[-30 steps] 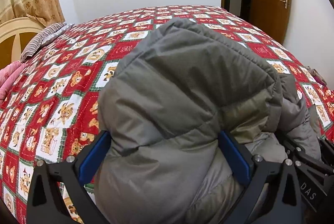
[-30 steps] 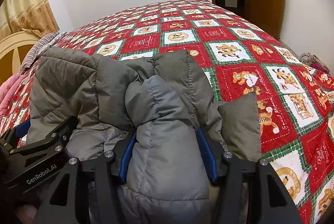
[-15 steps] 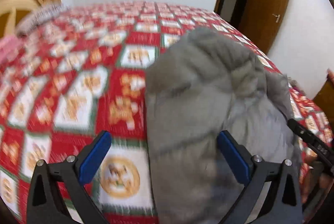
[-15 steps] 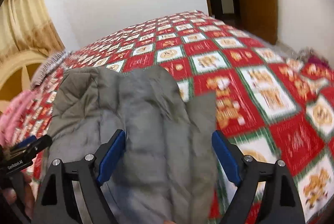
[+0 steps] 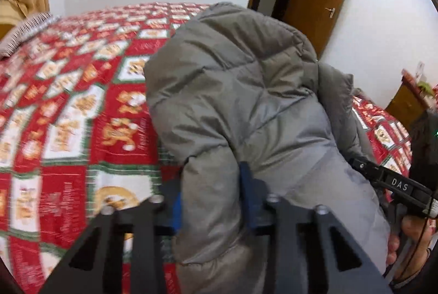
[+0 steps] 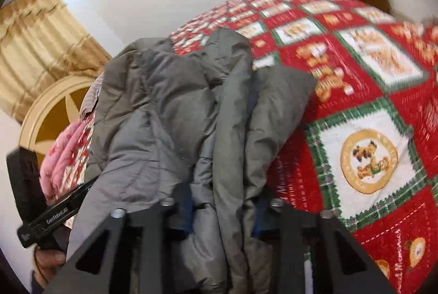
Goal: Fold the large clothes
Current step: 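Lower the folded jacket onto the quilt with both grippers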
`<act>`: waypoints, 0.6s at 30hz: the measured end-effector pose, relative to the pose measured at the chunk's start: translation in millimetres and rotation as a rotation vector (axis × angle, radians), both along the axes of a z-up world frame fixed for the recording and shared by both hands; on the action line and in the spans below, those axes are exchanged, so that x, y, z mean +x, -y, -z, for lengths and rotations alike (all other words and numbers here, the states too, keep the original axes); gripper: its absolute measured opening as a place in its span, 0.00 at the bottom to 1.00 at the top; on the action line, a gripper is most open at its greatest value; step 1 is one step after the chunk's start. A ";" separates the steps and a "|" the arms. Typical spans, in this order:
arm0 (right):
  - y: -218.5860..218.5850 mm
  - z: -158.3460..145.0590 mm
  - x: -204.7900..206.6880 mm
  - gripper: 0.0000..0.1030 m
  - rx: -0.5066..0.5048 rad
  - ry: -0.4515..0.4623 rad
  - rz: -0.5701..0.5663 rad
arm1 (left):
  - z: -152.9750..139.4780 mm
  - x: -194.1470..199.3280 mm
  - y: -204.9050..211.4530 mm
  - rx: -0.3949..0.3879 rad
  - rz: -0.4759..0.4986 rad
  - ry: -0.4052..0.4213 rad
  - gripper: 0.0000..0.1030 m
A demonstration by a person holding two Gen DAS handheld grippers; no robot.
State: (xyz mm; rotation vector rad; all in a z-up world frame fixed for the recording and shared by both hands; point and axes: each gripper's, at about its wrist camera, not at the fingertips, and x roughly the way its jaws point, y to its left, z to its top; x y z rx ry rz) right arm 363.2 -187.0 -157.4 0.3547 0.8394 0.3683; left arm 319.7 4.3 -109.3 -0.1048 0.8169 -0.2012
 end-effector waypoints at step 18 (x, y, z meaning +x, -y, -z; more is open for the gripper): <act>-178.3 -48.9 -10.4 0.15 0.079 0.072 -0.335 | -65.2 -101.1 -130.5 0.205 -0.277 0.168 0.20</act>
